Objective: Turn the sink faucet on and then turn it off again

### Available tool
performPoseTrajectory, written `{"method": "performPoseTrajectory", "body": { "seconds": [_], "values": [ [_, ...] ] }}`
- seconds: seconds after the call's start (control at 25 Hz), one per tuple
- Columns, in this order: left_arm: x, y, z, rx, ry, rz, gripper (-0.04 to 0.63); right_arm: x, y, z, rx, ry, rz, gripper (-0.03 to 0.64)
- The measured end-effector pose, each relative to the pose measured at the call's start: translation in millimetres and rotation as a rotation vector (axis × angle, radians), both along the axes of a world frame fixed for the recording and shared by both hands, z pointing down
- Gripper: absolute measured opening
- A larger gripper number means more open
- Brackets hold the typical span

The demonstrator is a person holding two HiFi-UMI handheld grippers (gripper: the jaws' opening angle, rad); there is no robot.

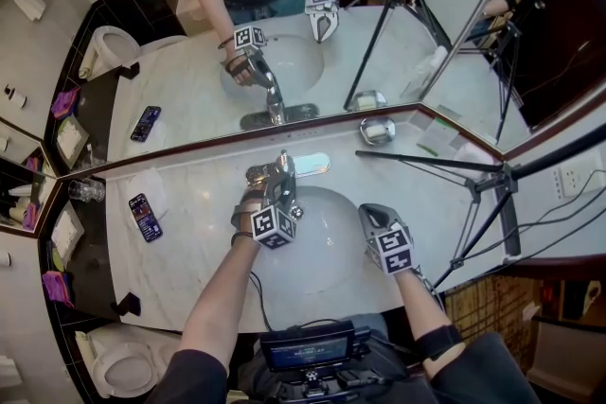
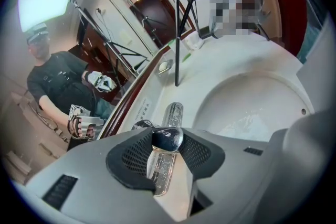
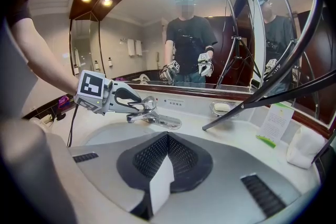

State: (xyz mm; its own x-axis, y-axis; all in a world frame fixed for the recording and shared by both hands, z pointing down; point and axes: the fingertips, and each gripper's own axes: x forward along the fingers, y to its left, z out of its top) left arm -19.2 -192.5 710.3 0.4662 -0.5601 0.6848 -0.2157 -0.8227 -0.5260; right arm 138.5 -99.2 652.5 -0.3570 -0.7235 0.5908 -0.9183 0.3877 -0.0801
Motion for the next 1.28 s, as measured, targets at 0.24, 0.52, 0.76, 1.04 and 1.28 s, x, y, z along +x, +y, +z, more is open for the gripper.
{"method": "performPoseTrajectory", "body": {
  "seconds": [0.24, 0.52, 0.76, 1.04, 1.28],
  "values": [
    [-3, 11, -10, 0.011, 0.002, 0.009, 0.123, 0, 1, -3, 0.012, 0.000, -0.009, 0.021],
    [-22, 48, -46, 0.038, 0.025, -0.002, 0.092, -19, -2, -5, 0.036, -0.009, -0.051, 0.021],
    [-36, 75, -84, 0.028, 0.140, -0.081, 0.002, -42, 0, -23, 0.060, -0.024, -0.090, 0.021],
    [-58, 101, -119, -0.142, 0.448, -0.264, 0.002, -51, 4, -42, 0.099, -0.020, -0.113, 0.021],
    [-83, 124, -148, -0.271, 0.671, -0.405, 0.002, -57, 11, -54, 0.119, -0.016, -0.137, 0.021]
  ]
}}
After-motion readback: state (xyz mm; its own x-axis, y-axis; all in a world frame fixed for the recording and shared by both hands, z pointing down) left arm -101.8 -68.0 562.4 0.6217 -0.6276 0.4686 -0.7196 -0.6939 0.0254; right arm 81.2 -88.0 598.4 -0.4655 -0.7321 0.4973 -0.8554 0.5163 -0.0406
